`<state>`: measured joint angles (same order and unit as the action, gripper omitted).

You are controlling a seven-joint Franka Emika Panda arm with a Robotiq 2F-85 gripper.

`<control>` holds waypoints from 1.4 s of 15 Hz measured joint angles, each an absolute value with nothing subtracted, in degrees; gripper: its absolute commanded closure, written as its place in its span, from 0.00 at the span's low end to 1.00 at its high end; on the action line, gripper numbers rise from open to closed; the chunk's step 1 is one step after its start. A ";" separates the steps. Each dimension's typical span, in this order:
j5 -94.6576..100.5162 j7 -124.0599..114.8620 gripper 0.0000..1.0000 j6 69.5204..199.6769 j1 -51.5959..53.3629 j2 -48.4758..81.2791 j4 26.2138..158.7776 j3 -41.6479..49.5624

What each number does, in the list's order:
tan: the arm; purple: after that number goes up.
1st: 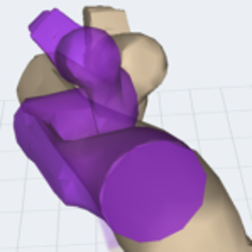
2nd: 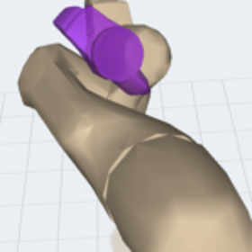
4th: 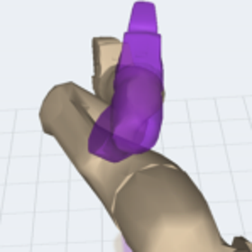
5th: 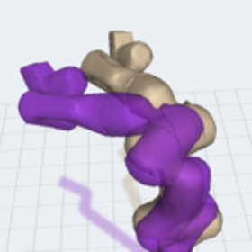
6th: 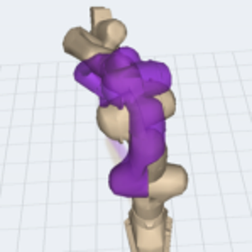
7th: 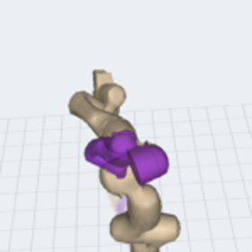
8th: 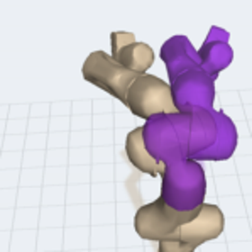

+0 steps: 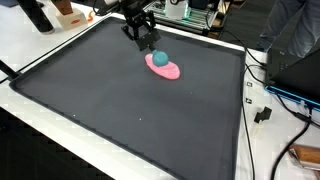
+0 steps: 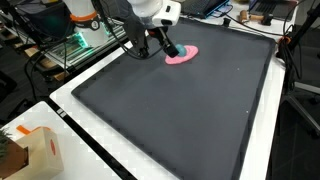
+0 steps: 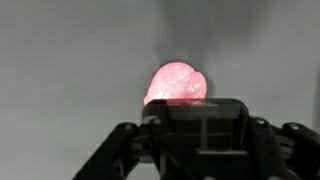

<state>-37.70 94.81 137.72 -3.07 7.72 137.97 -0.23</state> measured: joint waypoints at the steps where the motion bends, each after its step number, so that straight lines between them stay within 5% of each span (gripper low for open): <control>1: -37.72 94.86 0.65 137.72 -3.11 7.92 137.93 -0.23; 21: -40.47 99.37 0.65 137.17 -4.49 10.24 137.13 -0.17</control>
